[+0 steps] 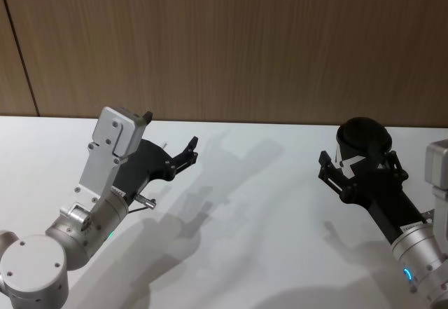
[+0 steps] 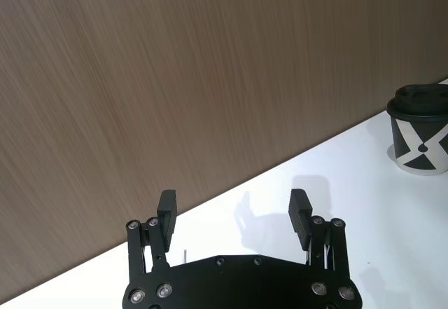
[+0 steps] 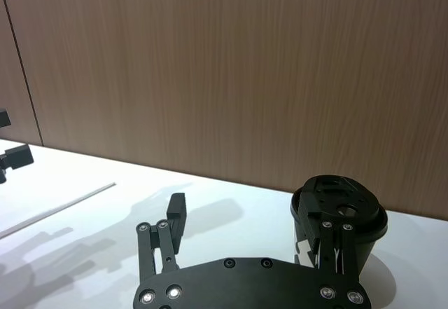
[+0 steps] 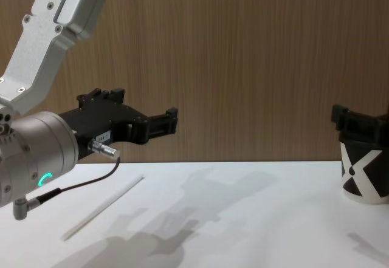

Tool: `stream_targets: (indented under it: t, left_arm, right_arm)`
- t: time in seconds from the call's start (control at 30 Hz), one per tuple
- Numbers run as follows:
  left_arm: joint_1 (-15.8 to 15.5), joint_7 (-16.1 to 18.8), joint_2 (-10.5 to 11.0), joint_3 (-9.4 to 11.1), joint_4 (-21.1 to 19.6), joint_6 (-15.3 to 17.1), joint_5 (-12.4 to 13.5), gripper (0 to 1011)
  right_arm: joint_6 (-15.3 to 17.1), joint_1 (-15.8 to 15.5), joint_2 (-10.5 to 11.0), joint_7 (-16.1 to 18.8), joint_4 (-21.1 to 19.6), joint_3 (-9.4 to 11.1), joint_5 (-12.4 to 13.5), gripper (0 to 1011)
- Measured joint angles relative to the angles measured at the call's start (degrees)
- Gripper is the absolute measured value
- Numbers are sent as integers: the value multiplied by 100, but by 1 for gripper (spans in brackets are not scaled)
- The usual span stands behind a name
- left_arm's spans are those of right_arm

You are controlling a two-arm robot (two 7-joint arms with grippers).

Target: Pick up the straw with one hand, pass it to the other hand, and insert it into the cup.

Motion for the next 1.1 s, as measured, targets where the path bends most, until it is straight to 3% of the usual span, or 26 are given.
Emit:
stream_targets:
  t: [1.1]
  left_arm:
    - [0,0,0,0,0,0,0,1003]
  right_arm:
    - [0,0,0,0,0,0,0,1001]
